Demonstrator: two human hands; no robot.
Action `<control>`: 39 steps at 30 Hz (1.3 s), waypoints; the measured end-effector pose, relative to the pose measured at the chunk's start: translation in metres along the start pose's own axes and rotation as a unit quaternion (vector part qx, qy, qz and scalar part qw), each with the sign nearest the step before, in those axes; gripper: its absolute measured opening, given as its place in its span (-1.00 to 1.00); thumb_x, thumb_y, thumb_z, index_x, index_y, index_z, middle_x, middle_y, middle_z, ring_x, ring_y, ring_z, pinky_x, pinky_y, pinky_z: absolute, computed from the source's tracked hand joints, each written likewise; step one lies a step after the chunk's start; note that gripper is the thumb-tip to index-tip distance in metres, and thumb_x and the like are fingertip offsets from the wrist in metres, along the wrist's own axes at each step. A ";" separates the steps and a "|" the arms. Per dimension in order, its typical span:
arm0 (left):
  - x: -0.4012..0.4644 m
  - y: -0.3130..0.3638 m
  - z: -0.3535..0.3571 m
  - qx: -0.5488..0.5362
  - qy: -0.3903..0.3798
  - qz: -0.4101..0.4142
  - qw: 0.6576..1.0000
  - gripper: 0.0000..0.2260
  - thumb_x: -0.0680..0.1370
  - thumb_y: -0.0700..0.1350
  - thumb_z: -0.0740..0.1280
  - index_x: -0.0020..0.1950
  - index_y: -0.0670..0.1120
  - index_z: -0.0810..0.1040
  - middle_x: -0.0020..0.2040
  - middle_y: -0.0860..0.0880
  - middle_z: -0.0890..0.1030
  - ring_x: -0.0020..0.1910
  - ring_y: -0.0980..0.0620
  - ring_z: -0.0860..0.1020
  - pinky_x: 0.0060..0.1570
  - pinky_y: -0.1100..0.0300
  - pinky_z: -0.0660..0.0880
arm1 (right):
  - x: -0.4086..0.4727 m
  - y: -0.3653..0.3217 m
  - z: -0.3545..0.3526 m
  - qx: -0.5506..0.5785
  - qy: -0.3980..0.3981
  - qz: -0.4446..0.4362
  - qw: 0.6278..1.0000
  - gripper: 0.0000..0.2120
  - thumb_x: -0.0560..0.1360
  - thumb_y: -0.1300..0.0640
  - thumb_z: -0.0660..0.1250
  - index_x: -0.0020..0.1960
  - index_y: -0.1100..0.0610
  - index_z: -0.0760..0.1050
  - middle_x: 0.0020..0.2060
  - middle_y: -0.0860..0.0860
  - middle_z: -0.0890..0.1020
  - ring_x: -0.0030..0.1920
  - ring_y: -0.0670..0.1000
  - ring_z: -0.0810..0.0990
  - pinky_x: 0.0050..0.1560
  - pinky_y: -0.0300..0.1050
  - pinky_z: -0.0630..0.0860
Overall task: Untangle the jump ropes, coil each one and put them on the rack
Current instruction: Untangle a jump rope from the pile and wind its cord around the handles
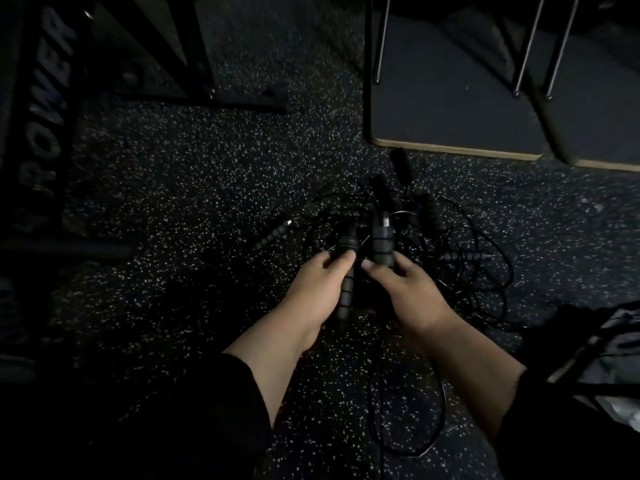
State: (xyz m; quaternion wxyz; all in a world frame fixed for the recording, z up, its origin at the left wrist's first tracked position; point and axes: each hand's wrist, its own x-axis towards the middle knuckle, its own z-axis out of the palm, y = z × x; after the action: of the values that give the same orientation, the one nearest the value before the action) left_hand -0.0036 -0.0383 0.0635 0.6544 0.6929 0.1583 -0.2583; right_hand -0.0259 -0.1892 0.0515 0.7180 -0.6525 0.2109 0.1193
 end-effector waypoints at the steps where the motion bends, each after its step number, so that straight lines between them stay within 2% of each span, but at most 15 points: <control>1: -0.010 0.010 -0.001 -0.002 0.014 0.007 1.000 -0.64 0.64 0.18 0.31 0.39 0.07 0.50 0.19 0.06 0.66 0.14 0.06 0.63 0.17 0.05 0.58 | -0.012 -0.012 -0.001 -0.010 0.025 -0.014 1.000 -0.86 0.56 0.02 0.46 0.07 0.05 0.65 0.00 0.20 0.73 0.04 0.21 0.72 0.11 0.18 0.65; 2: -0.019 0.019 -0.002 -0.011 0.025 0.014 1.000 -0.59 0.65 0.17 0.30 0.45 0.05 0.44 0.19 0.03 0.66 0.10 0.03 0.65 0.16 0.00 0.60 | -0.025 -0.023 -0.002 -0.026 0.050 -0.027 0.998 -0.84 0.54 -0.04 0.47 0.03 0.03 0.64 -0.07 0.16 0.73 -0.02 0.23 0.72 0.06 0.18 0.65; 4: -0.042 0.042 -0.007 -0.055 0.023 0.029 0.998 -0.62 0.68 0.11 0.27 0.44 -0.03 0.44 -0.02 -0.02 0.70 -0.19 0.03 0.65 -0.15 0.06 0.64 | -0.051 -0.050 -0.001 -0.048 0.074 -0.044 0.995 -0.78 0.52 -0.13 0.45 -0.03 0.01 0.61 -0.26 0.05 0.65 -0.25 0.17 0.63 -0.17 0.10 0.57; 6: -0.070 0.069 -0.014 -0.077 0.024 0.046 0.996 -0.66 0.70 0.07 0.25 0.37 -0.13 0.46 -0.17 -0.05 0.65 -0.37 0.04 0.56 -0.39 0.14 0.53 | -0.078 -0.081 0.002 -0.067 0.063 -0.073 0.993 -0.79 0.57 -0.09 0.42 0.03 0.06 0.55 -0.30 0.03 0.54 -0.35 0.09 0.49 -0.33 0.02 0.45; 9: -0.118 0.124 -0.027 -0.063 0.018 0.123 0.990 -0.76 0.71 0.05 0.23 0.15 -0.11 0.51 -0.19 -0.06 0.59 -0.41 0.07 0.51 -0.44 0.18 0.47 | -0.120 -0.144 0.007 -0.093 0.061 -0.152 0.982 -0.82 0.62 0.02 0.36 0.06 0.13 0.48 -0.30 0.03 0.52 -0.44 0.00 0.45 -0.48 -0.11 0.39; 13: -0.188 0.216 -0.035 -0.077 -0.008 0.245 0.967 -0.77 0.70 0.04 0.24 0.19 -0.11 0.48 -0.24 -0.06 0.61 -0.39 0.01 0.52 -0.42 0.15 0.49 | -0.177 -0.230 0.012 -0.071 0.079 -0.246 0.963 -0.88 0.63 0.00 0.35 -0.08 -0.02 0.50 -0.37 -0.04 0.52 -0.44 0.04 0.45 -0.52 -0.14 0.35; 16: -0.228 0.242 -0.029 -0.130 -0.027 0.203 0.970 -0.80 0.70 0.01 0.26 0.17 -0.11 0.49 -0.18 -0.20 0.67 -0.30 -0.12 0.60 -0.26 -0.01 0.63 | -0.212 -0.255 0.019 -0.035 0.066 -0.223 0.972 -0.87 0.63 -0.01 0.36 -0.07 0.00 0.54 -0.31 0.02 0.58 -0.38 0.08 0.50 -0.49 -0.10 0.42; 18: -0.237 0.226 -0.020 -0.072 -0.028 0.167 0.983 -0.78 0.68 0.04 0.29 0.11 -0.11 0.54 -0.08 -0.22 0.69 -0.15 -0.14 0.62 -0.10 -0.15 0.63 | -0.229 -0.245 0.023 -0.031 0.049 -0.186 0.981 -0.87 0.60 -0.06 0.39 -0.04 -0.02 0.61 -0.23 0.03 0.68 -0.23 0.11 0.64 -0.29 0.02 0.61; 20: -0.247 0.197 -0.009 -0.043 -0.020 0.132 0.990 -0.77 0.66 0.09 0.31 0.08 -0.07 0.58 -0.06 -0.11 0.69 -0.06 -0.09 0.64 -0.05 -0.06 0.59 | -0.243 -0.221 0.028 -0.036 0.022 -0.147 0.988 -0.87 0.59 -0.09 0.39 0.03 -0.07 0.65 -0.12 -0.03 0.76 -0.06 0.06 0.74 -0.03 0.08 0.69; 23: -0.268 0.151 0.004 -0.076 -0.037 0.052 0.995 -0.74 0.64 0.16 0.32 0.16 0.02 0.63 0.02 -0.05 0.75 0.05 -0.11 0.70 0.14 -0.15 0.60 | -0.274 -0.186 0.037 -0.014 -0.028 -0.068 0.997 -0.85 0.64 -0.09 0.31 0.12 -0.13 0.63 -0.09 -0.06 0.78 -0.07 -0.01 0.76 -0.05 -0.01 0.67; 28: -0.286 0.113 0.010 -0.137 -0.057 0.016 0.989 -0.82 0.63 0.07 0.38 0.18 0.05 0.62 0.02 -0.01 0.76 0.04 -0.02 0.72 0.14 -0.12 0.63 | -0.296 -0.156 0.029 0.005 -0.022 -0.030 0.999 -0.77 0.64 -0.18 0.26 0.18 -0.21 0.64 0.04 -0.10 0.76 0.09 -0.03 0.73 0.23 0.09 0.62; 31: -0.287 0.109 0.014 -0.144 -0.064 0.030 0.987 -0.96 0.63 0.05 0.38 0.07 0.16 0.56 -0.09 0.12 0.76 -0.04 0.12 0.72 0.02 0.05 0.64 | -0.298 -0.151 0.025 -0.001 -0.021 -0.024 0.999 -0.74 0.65 -0.20 0.22 0.24 -0.22 0.60 0.06 -0.13 0.75 0.11 -0.08 0.72 0.24 0.06 0.62; 35: -0.283 0.107 0.022 -0.102 -0.051 0.049 0.992 -0.53 0.61 0.23 0.33 0.49 0.18 0.38 0.28 0.07 0.65 0.23 0.08 0.63 0.28 -0.03 0.57 | -0.296 -0.145 0.023 0.022 -0.015 -0.021 0.999 -0.78 0.67 -0.12 0.24 0.25 -0.23 0.58 0.02 -0.21 0.74 0.07 -0.20 0.71 0.14 -0.17 0.59; 37: -0.275 0.107 0.025 -0.097 -0.054 0.054 0.992 -0.56 0.61 0.25 0.31 0.46 0.26 0.34 0.31 0.09 0.60 0.24 0.09 0.60 0.27 0.00 0.56 | -0.292 -0.145 0.020 0.035 -0.015 -0.015 0.999 -0.83 0.66 -0.06 0.29 0.19 -0.20 0.61 -0.03 -0.17 0.76 0.01 -0.17 0.73 -0.03 -0.26 0.61; 39: -0.267 0.109 0.026 -0.088 -0.066 0.046 0.993 -0.60 0.60 0.26 0.32 0.40 0.24 0.37 0.27 0.09 0.62 0.22 0.10 0.62 0.26 0.01 0.57 | -0.285 -0.148 0.016 0.062 -0.024 -0.005 0.998 -0.80 0.63 -0.02 0.34 0.22 -0.13 0.63 -0.01 -0.07 0.77 0.02 -0.08 0.75 -0.05 -0.20 0.63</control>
State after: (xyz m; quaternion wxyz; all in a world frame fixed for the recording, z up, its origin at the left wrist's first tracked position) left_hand -0.1647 -0.0428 0.3040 0.7327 0.6208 0.1049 -0.2583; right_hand -0.2095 -0.1619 0.3144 0.7623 -0.6049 0.1974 0.1186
